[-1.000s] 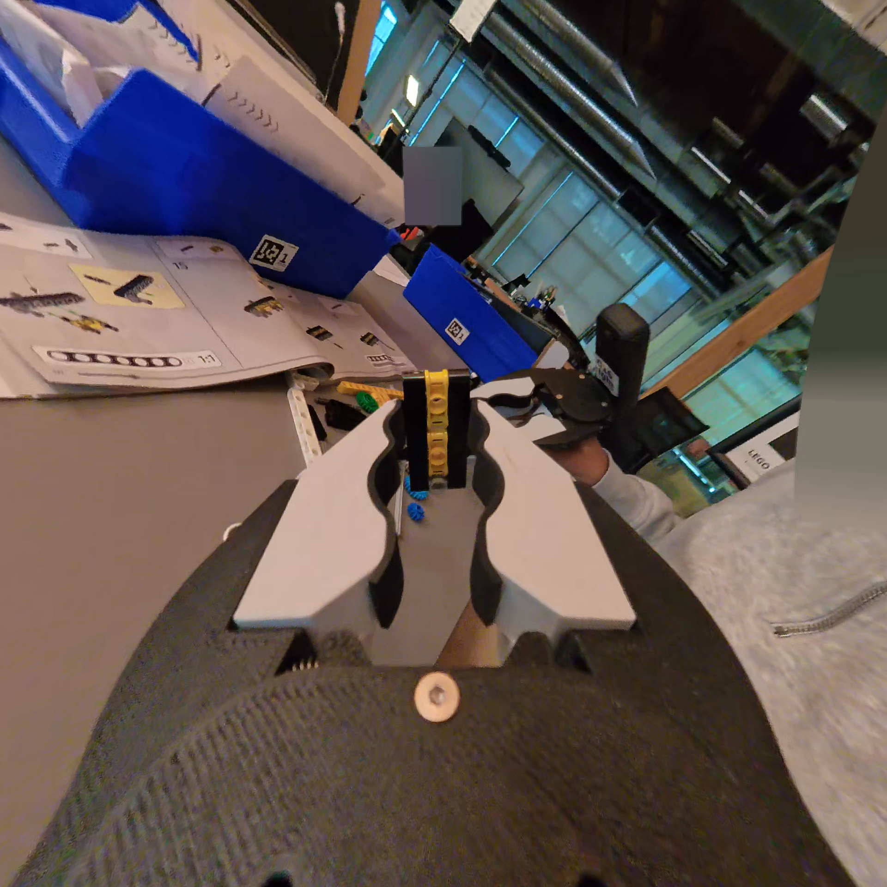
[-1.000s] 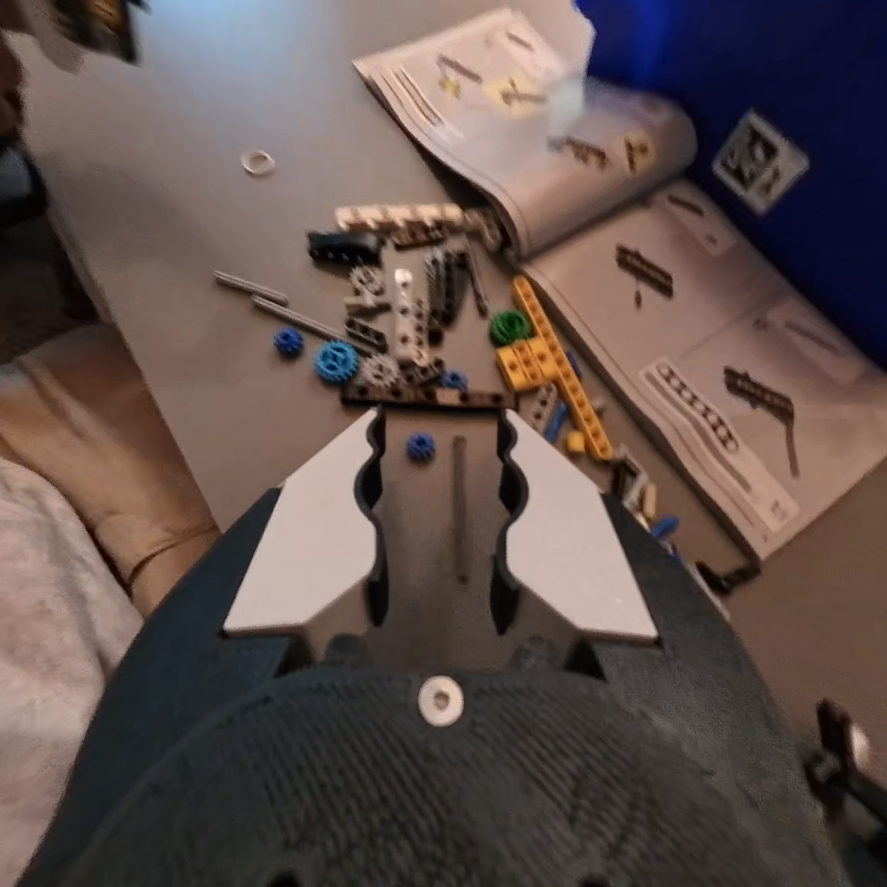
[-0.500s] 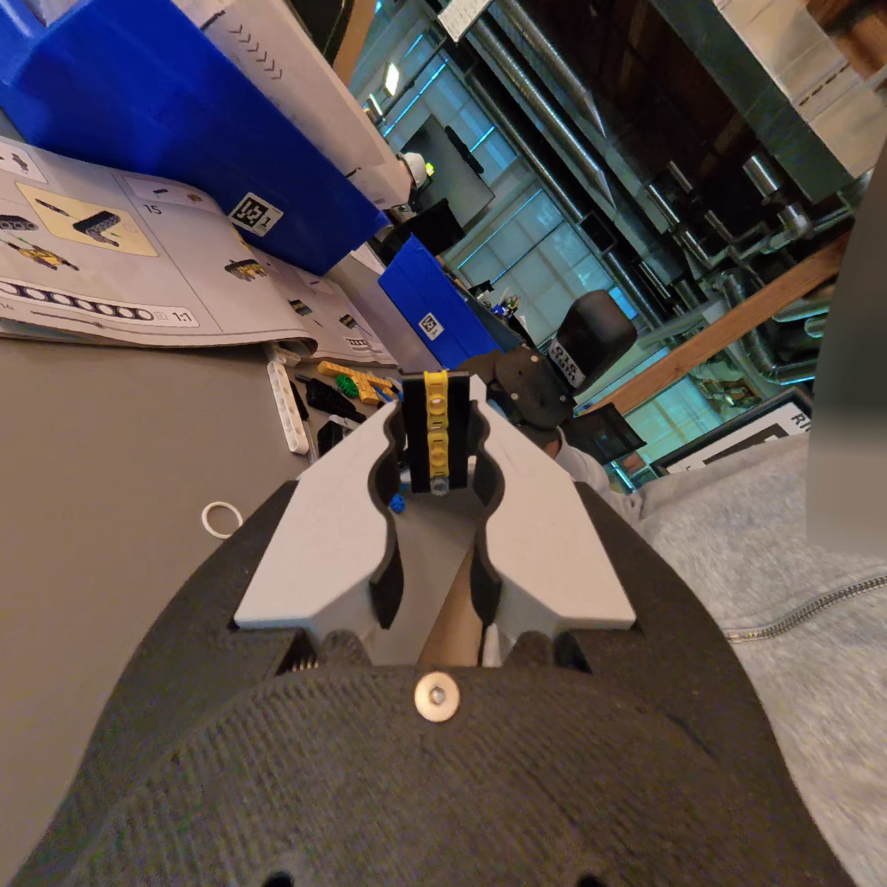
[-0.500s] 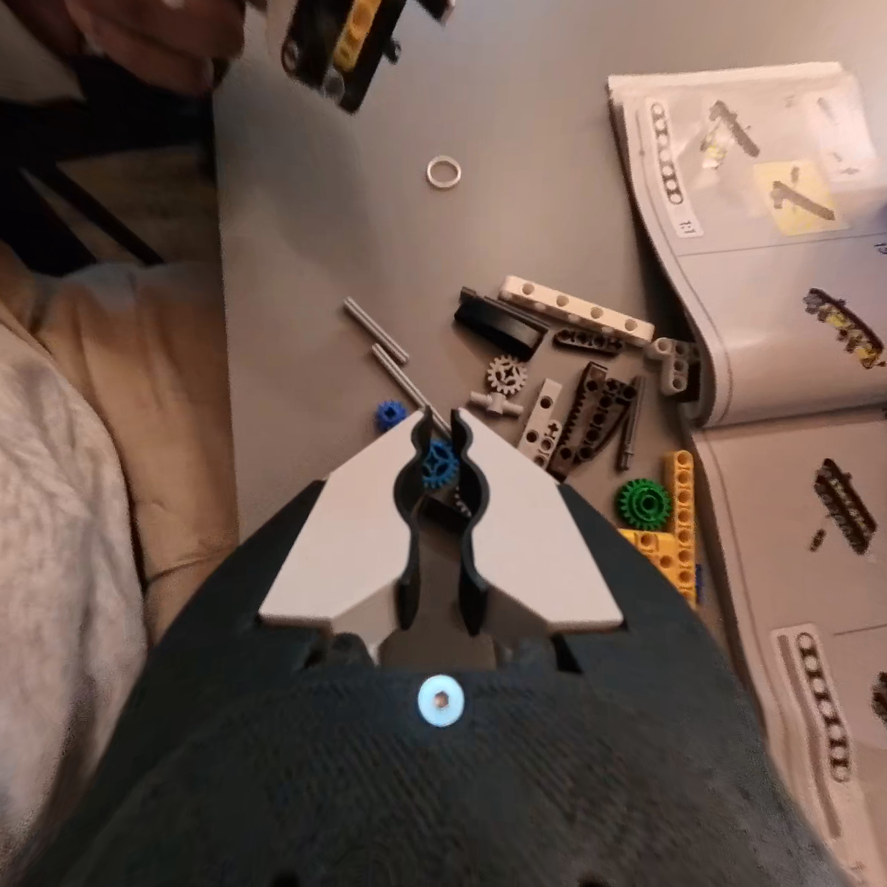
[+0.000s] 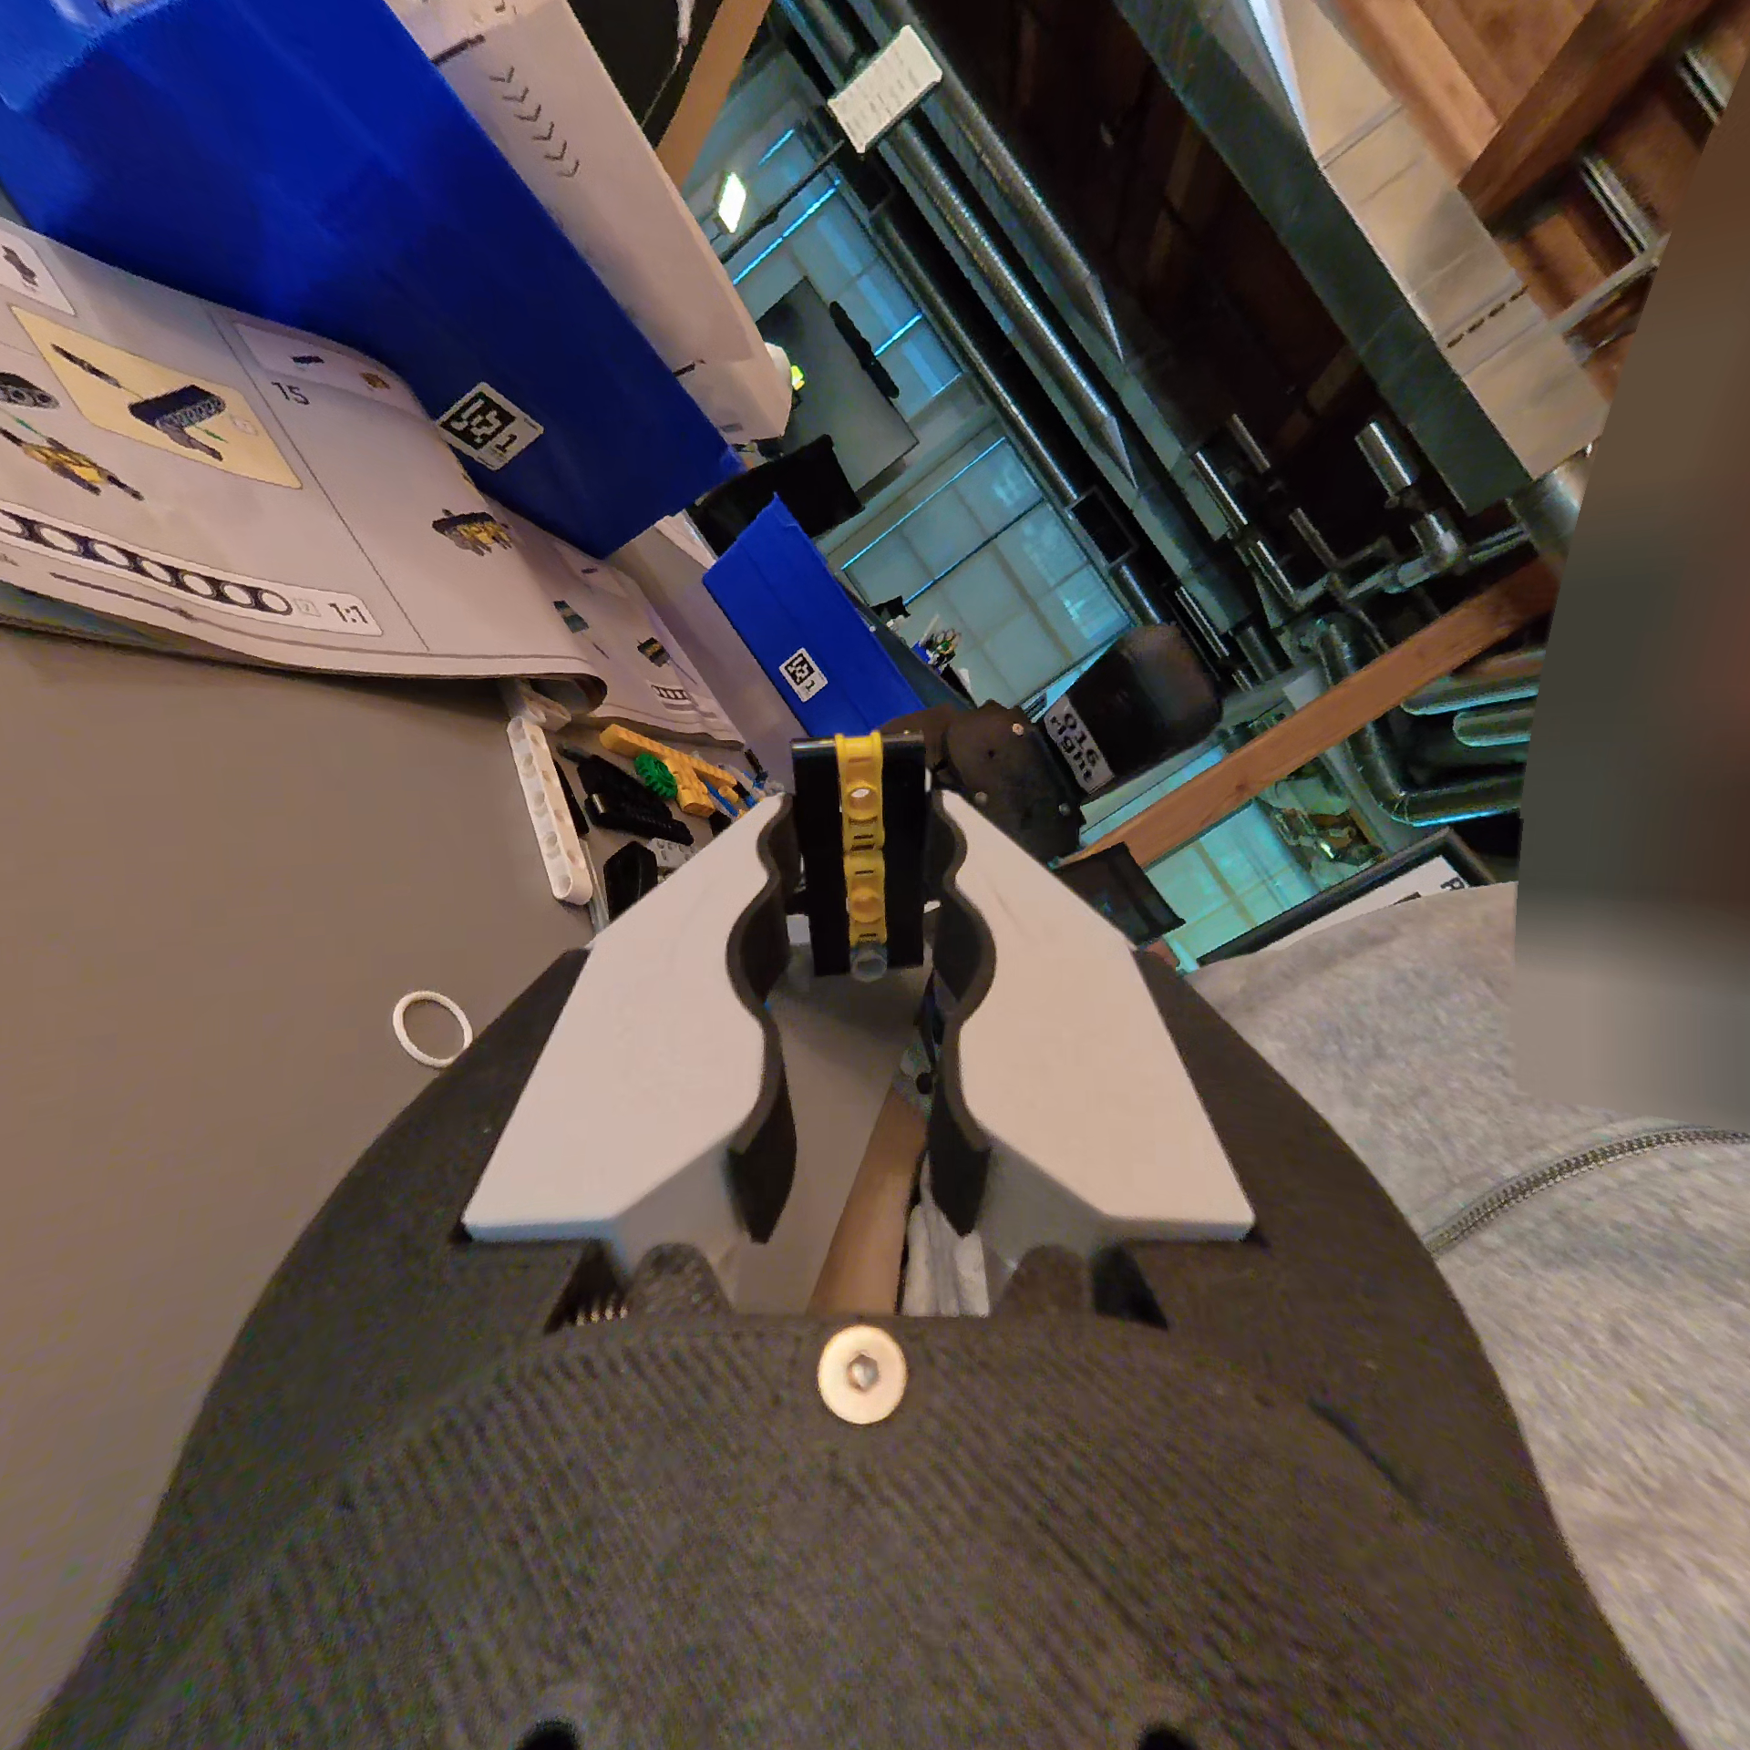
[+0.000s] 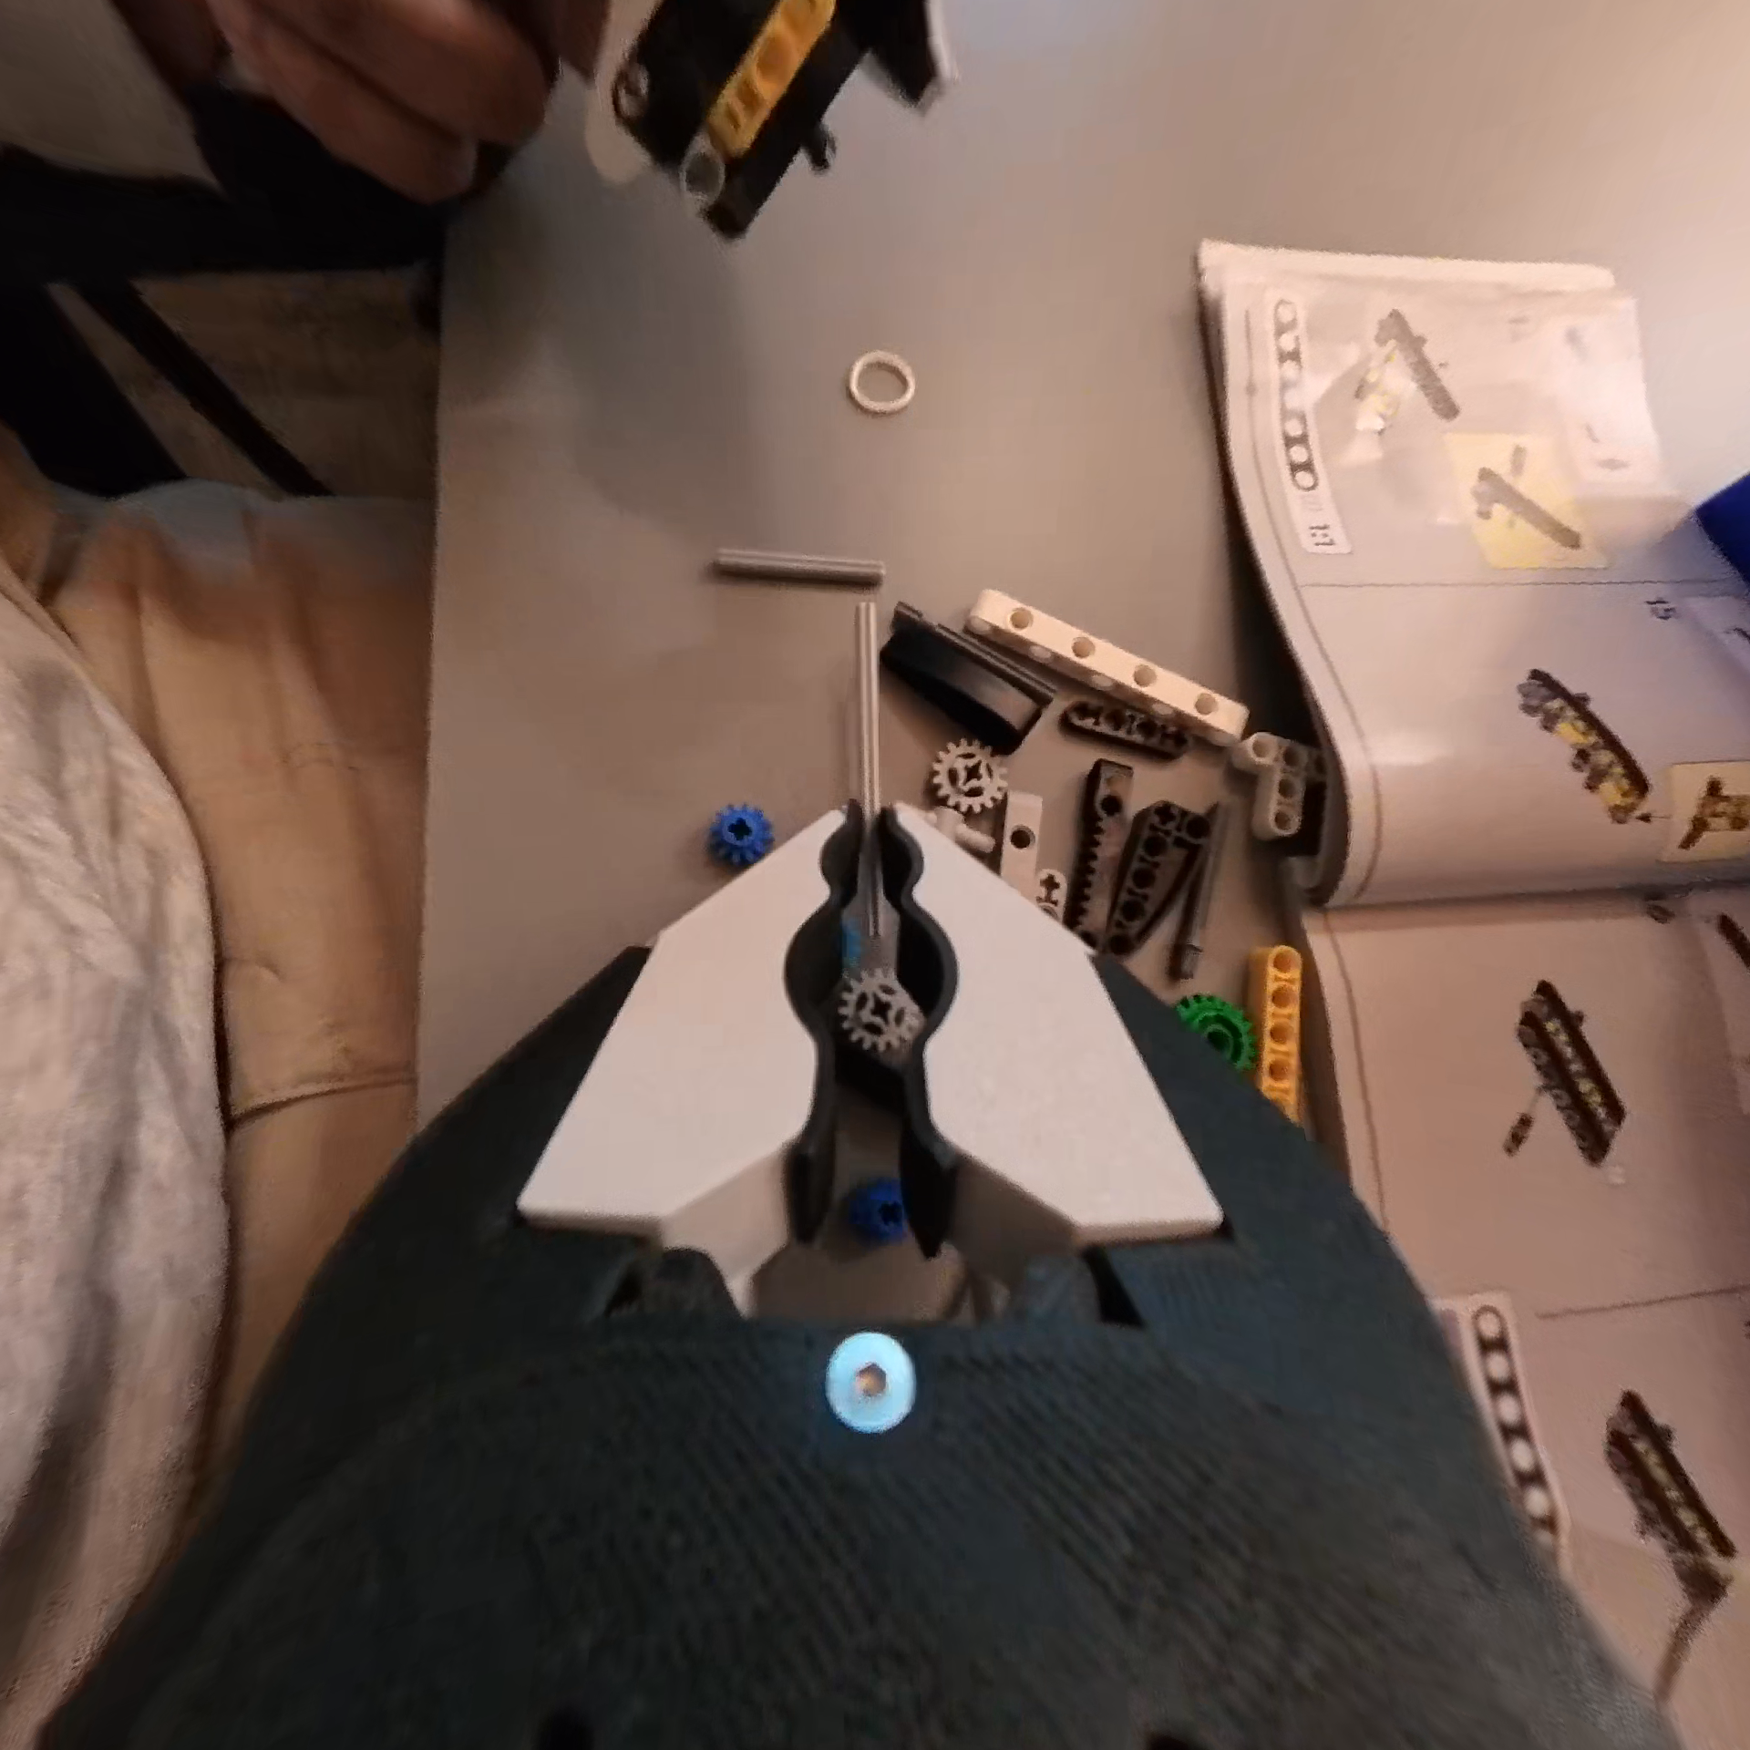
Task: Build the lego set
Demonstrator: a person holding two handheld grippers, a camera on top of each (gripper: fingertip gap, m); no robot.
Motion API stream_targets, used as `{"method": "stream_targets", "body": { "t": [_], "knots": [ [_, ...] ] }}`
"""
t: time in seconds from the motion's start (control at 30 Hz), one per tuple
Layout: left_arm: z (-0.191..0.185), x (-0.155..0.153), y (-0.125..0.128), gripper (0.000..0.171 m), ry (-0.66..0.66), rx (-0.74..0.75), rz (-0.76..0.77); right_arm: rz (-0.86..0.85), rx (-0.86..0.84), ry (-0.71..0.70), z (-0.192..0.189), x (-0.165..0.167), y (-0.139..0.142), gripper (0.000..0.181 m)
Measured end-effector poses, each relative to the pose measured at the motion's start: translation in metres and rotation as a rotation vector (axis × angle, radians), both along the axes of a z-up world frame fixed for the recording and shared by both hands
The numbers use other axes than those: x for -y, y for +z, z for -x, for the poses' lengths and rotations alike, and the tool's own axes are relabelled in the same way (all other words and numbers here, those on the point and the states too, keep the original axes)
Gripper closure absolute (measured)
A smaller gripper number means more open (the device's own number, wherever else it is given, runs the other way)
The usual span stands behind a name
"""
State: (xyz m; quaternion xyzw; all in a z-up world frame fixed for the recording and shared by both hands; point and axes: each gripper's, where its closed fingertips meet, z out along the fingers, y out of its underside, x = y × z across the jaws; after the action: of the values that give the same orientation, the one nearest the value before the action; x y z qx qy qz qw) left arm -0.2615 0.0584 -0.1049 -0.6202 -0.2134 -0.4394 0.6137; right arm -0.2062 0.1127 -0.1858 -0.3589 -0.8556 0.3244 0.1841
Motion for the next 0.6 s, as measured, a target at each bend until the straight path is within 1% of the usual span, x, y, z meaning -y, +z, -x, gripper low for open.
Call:
{"method": "stream_targets", "body": {
  "t": [0.17,0.27,0.33,0.43,0.5,0.6],
  "knots": [
    [-0.002,0.002,0.002,0.146,-0.008,-0.009,-0.017,0.194,-0.103,-0.099,-0.012,-0.010,0.038,0.180],
    [-0.010,0.000,0.004,0.146,-0.032,-0.060,-0.018,0.274,-0.155,-0.177,-0.025,-0.023,0.052,0.180],
    [-0.022,-0.004,0.008,0.146,-0.061,-0.110,-0.025,0.284,-0.166,-0.224,-0.035,-0.032,0.052,0.179],
    [-0.048,-0.017,0.009,0.146,-0.122,-0.202,0.002,0.250,-0.151,-0.261,-0.049,-0.038,0.043,0.179],
    [-0.069,-0.030,0.005,0.146,-0.171,-0.250,0.037,0.238,-0.145,-0.259,-0.056,-0.035,0.037,0.179],
    [-0.099,-0.049,-0.010,0.146,-0.242,-0.248,0.118,0.233,-0.180,-0.253,-0.060,-0.030,0.037,0.179]
  ]
}}
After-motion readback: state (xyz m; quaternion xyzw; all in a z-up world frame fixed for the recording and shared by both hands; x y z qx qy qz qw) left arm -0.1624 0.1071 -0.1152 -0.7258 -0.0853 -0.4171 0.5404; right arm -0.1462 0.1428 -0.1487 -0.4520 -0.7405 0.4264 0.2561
